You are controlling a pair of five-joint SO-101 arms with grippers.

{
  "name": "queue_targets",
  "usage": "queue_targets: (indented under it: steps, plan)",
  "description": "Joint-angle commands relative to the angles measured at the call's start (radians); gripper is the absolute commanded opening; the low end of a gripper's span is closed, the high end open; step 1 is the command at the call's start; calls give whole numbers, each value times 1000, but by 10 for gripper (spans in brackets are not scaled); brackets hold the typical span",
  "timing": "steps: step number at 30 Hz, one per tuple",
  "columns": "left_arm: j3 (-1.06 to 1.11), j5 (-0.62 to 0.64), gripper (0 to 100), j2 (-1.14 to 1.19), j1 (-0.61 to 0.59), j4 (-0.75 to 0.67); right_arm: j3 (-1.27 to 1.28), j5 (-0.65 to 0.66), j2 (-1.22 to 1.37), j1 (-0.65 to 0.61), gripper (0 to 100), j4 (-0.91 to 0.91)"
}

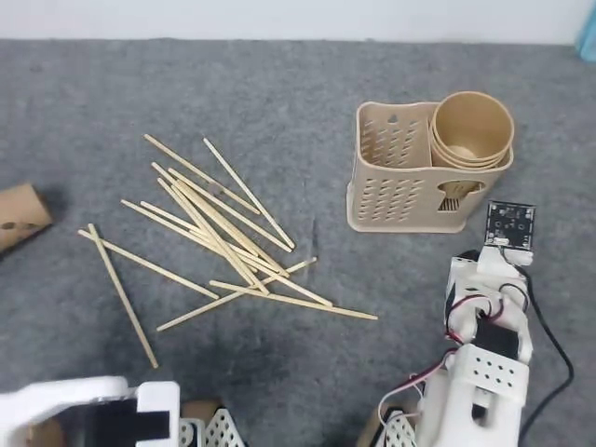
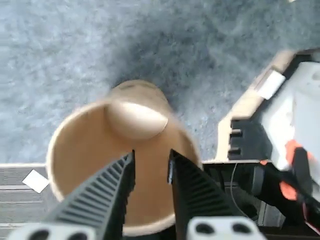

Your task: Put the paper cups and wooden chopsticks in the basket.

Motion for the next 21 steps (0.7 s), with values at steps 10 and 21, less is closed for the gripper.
queue_targets:
  steps: [10,21]
  plan:
    - [302,339,9,-41,204,-520,-8,21,-28,-5,14,-13]
    - [312,641,12,-37,296,-672,-6,21,-28,-4,13,-19]
